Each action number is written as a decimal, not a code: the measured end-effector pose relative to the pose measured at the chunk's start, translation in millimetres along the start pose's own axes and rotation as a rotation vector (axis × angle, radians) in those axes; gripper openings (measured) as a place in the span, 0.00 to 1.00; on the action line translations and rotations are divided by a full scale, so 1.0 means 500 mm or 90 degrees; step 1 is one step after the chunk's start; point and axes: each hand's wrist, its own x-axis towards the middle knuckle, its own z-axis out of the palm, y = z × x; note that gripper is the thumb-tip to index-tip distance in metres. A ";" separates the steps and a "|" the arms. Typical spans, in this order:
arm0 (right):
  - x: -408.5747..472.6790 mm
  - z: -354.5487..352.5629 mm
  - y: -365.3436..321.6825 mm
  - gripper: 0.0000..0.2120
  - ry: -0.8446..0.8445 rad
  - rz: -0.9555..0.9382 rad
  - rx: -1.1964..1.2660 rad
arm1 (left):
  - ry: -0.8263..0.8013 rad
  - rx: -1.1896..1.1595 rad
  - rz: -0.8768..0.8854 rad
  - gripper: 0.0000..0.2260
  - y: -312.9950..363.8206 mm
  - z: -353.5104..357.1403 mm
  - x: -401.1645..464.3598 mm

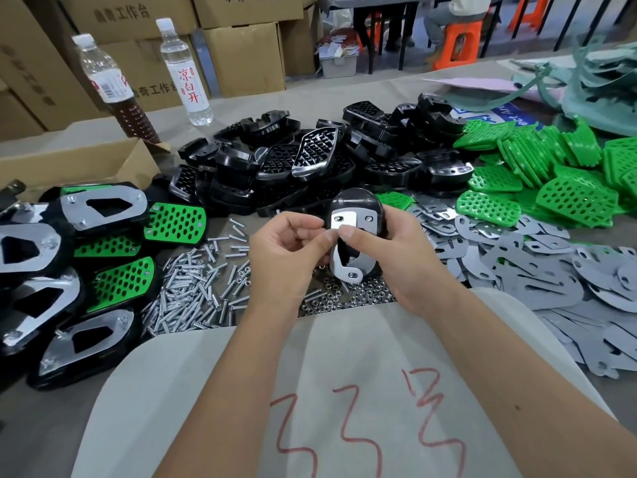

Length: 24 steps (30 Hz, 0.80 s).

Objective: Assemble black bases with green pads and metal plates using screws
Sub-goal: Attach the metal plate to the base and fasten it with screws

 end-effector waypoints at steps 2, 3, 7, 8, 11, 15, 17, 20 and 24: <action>0.000 0.001 -0.001 0.12 0.003 -0.004 -0.005 | 0.002 0.008 0.005 0.08 -0.002 0.001 0.001; 0.000 0.002 -0.001 0.12 0.006 -0.005 -0.006 | 0.003 0.014 0.009 0.08 -0.002 0.000 0.001; -0.001 0.002 -0.002 0.09 0.011 -0.001 0.000 | 0.003 0.047 0.030 0.08 -0.005 0.001 -0.001; -0.002 0.002 -0.002 0.09 0.012 0.002 0.001 | 0.004 0.056 0.035 0.08 -0.005 0.001 -0.001; -0.002 0.002 -0.002 0.09 0.016 0.013 0.012 | 0.008 0.082 0.047 0.09 -0.005 0.001 -0.001; -0.002 0.003 -0.003 0.12 0.025 0.022 0.025 | 0.022 0.116 0.058 0.10 -0.005 0.002 -0.002; -0.001 0.003 -0.003 0.14 0.030 0.024 0.029 | 0.026 0.147 0.071 0.10 -0.004 0.001 -0.001; 0.000 0.003 -0.002 0.15 0.028 0.023 0.031 | 0.026 0.210 0.089 0.10 -0.002 0.001 -0.001; 0.000 0.000 -0.003 0.11 0.023 0.030 0.043 | 0.024 0.203 0.067 0.10 0.003 0.004 -0.003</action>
